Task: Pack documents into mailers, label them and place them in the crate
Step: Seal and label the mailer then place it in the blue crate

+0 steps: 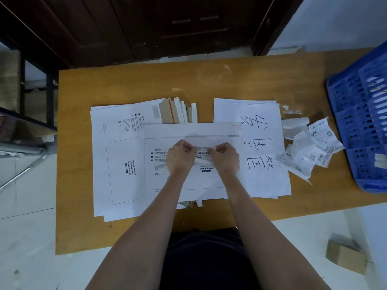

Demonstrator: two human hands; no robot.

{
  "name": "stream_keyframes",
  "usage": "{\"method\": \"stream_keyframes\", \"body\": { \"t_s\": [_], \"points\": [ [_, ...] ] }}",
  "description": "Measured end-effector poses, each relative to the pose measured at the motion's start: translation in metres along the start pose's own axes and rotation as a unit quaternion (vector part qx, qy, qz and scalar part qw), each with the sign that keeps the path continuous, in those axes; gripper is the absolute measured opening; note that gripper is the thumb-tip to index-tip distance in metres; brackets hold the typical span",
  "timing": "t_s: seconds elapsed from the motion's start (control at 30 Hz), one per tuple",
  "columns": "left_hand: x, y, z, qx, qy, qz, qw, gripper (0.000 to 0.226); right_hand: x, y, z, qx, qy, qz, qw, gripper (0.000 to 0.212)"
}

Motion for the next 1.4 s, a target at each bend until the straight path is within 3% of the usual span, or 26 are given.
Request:
{"method": "stream_keyframes", "body": {
  "t_s": [0.4,0.57,0.73,0.87,0.93,1.17,1.4],
  "points": [
    [0.000,-0.003,0.000,-0.004,-0.016,-0.025,1.000,0.009,0.000,-0.005,0.002,-0.004,0.003,0.008,1.000,0.018],
    [-0.001,-0.005,0.000,-0.001,-0.036,-0.034,0.999,0.011,-0.003,-0.006,0.001,-0.005,0.076,0.011,0.997,0.019],
    [-0.006,-0.010,0.002,-0.007,-0.034,-0.045,0.998,0.022,-0.015,-0.011,-0.006,0.019,0.255,0.008,0.967,0.045],
    [-0.006,-0.013,0.003,-0.017,-0.049,-0.043,0.998,0.021,-0.018,-0.012,0.003,-0.013,0.291,0.022,0.956,0.087],
    [-0.007,-0.013,0.003,-0.019,-0.045,-0.052,0.997,0.022,-0.018,-0.013,0.004,-0.016,0.292,0.030,0.956,0.096],
    [-0.010,-0.011,-0.002,-0.029,0.026,-0.086,0.996,0.022,-0.011,-0.024,-0.008,-0.033,0.175,0.034,0.983,0.047],
    [-0.013,-0.007,-0.002,-0.029,0.066,-0.071,0.995,0.017,-0.008,-0.021,-0.015,-0.052,0.135,0.005,0.989,0.023]
  ]
}}
Point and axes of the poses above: each hand's wrist, its own y-axis away from the middle knuckle, its own z-axis out of the palm, x = y × z, the point moved 6 cm from there along -y, towards the middle knuckle, and after that the axes turned 13 degrees about -x, right-handed, at the moved point
